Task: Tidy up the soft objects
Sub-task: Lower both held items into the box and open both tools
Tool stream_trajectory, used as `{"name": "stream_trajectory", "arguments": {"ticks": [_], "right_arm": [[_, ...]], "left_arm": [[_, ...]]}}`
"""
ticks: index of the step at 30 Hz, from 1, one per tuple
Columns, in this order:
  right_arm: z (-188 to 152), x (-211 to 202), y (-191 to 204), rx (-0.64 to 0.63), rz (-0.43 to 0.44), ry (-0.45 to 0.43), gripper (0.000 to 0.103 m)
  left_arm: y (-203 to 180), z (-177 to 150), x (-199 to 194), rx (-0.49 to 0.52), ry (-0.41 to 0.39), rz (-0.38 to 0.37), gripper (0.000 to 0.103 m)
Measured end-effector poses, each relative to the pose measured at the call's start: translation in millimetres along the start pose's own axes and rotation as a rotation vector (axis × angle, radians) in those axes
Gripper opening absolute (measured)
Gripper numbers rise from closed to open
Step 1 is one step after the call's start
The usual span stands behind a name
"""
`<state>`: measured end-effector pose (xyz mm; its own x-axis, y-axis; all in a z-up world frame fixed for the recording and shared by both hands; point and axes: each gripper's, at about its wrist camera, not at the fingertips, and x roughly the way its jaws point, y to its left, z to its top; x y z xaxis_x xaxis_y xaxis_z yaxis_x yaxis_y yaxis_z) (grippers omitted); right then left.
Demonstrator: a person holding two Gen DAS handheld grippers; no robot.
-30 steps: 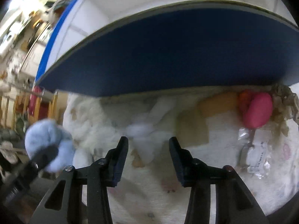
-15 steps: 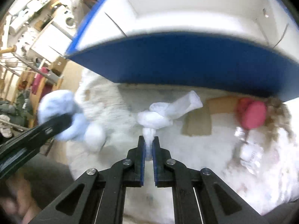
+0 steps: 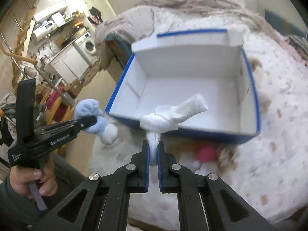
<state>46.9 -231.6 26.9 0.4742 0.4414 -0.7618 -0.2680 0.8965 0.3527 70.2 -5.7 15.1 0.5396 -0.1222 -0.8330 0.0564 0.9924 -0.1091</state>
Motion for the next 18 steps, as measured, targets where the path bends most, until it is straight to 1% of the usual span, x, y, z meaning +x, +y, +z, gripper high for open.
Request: {"name": "stream_trajectory", "arguments": {"ticks": [2, 5, 8, 10, 13, 15, 18], "right_arm": [[12, 5, -1, 0.002, -0.012, -0.028, 0.009], [29, 8, -16, 0.027, -0.021, -0.056, 0.009], [47, 10, -31, 0.041, -0.032, -0.088, 0.009], [56, 19, -38, 0.056, -0.035, -0.101, 0.009], [68, 33, -48, 0.078, -0.039, -0.101, 0.009], [67, 46, -56, 0.073, -0.052, -0.096, 0.009], [66, 65, -67, 0.091, -0.055, -0.072, 0.009]], "left_arm": [[-5, 14, -3, 0.019, -0.027, 0.007, 0.008], [-13, 35, -1, 0.040, -0.051, 0.017, 0.008], [-18, 56, 9, 0.051, -0.065, 0.029, 0.008], [-19, 68, 18, 0.050, -0.070, 0.033, 0.008], [-23, 79, 37, 0.051, -0.053, 0.020, 0.008], [-25, 83, 49, 0.056, -0.046, 0.032, 0.008], [-30, 83, 66, 0.068, -0.058, 0.042, 0.008]]}}
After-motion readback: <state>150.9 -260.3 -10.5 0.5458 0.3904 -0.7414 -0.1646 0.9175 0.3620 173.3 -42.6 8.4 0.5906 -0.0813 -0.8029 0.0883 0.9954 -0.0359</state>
